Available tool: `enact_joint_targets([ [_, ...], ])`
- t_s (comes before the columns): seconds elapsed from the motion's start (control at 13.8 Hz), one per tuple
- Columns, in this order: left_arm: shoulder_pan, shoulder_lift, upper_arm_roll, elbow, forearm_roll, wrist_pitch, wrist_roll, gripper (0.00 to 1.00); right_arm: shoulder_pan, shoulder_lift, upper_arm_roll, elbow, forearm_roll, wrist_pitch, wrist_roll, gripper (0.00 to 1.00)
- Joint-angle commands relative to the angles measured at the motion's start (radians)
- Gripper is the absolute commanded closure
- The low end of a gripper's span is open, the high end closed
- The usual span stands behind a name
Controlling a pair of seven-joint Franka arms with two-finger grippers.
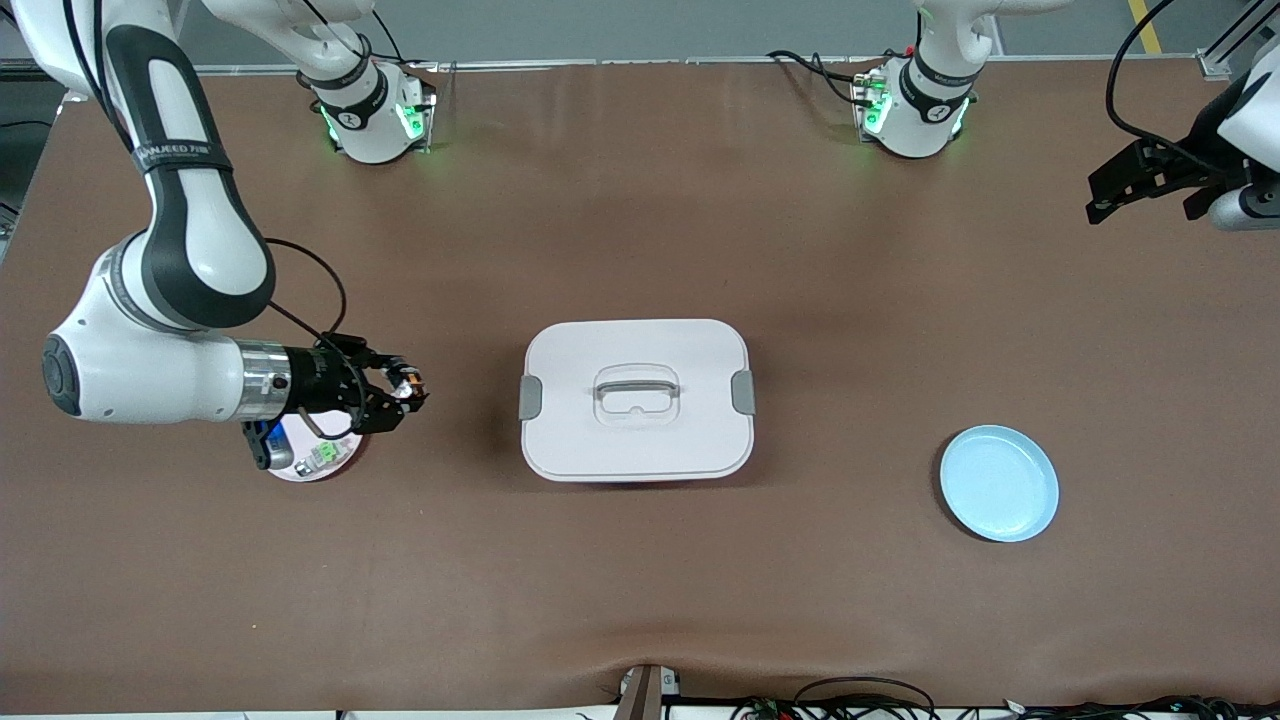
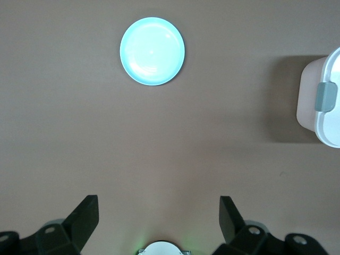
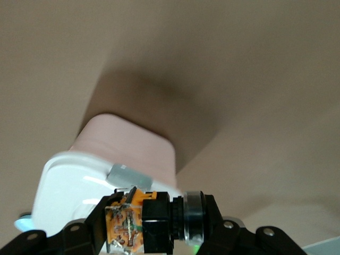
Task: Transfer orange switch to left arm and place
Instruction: 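Carry the switch over the white box while the left gripper reaches toward it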
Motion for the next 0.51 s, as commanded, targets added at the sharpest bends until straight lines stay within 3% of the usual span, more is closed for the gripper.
enact_joint_targets([
  [0.0, 0.018, -0.022, 0.001, 0.008, -0.001, -0.025, 0.022, 0.0, 0.084, 0.003, -0.002, 0.074, 0.029, -0.007, 0.177, 1.0],
  [0.22, 0.024, -0.017, 0.001, 0.011, -0.013, -0.021, 0.019, 0.0, 0.175, 0.008, -0.002, 0.138, 0.035, 0.005, 0.355, 1.0],
  [0.43, 0.024, 0.01, 0.001, 0.047, -0.084, -0.013, 0.01, 0.0, 0.252, 0.012, -0.002, 0.189, 0.078, 0.107, 0.495, 1.0],
])
